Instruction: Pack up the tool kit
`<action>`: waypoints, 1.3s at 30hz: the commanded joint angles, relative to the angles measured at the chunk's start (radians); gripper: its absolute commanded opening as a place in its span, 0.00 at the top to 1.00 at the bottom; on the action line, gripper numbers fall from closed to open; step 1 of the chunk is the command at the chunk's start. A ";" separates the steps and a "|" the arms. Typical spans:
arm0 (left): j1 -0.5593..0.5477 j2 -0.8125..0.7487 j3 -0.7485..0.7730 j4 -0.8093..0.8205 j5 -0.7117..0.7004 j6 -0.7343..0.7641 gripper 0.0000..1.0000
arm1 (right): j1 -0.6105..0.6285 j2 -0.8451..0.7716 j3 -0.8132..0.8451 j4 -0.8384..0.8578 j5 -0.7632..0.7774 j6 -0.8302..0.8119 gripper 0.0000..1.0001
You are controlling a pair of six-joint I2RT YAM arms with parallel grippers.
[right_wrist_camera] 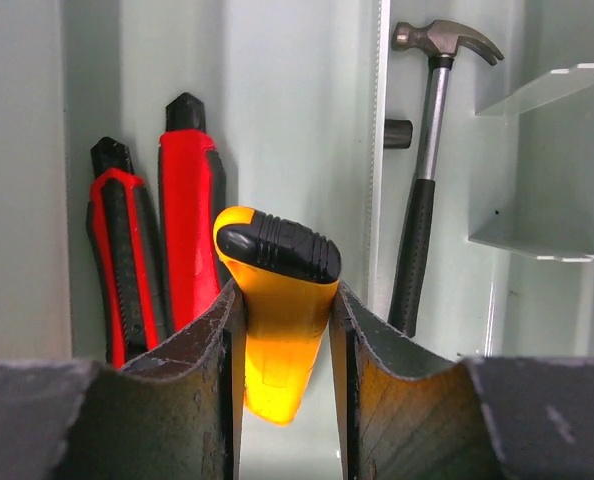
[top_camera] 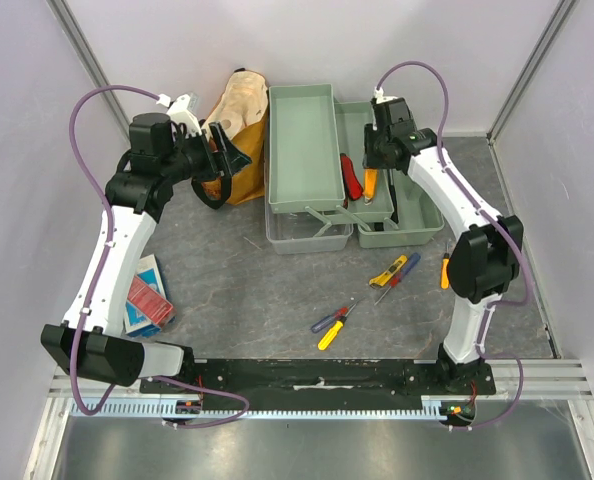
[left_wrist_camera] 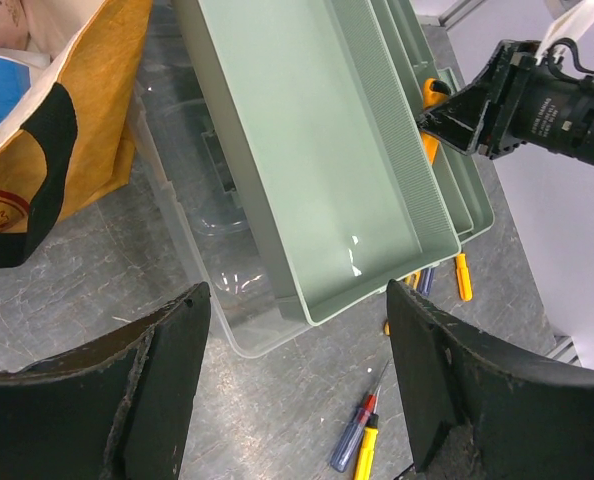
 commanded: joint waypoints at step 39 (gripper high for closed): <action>-0.002 0.071 -0.003 0.099 0.169 -0.054 0.23 | 0.002 -0.645 -0.658 0.217 -0.318 0.070 0.60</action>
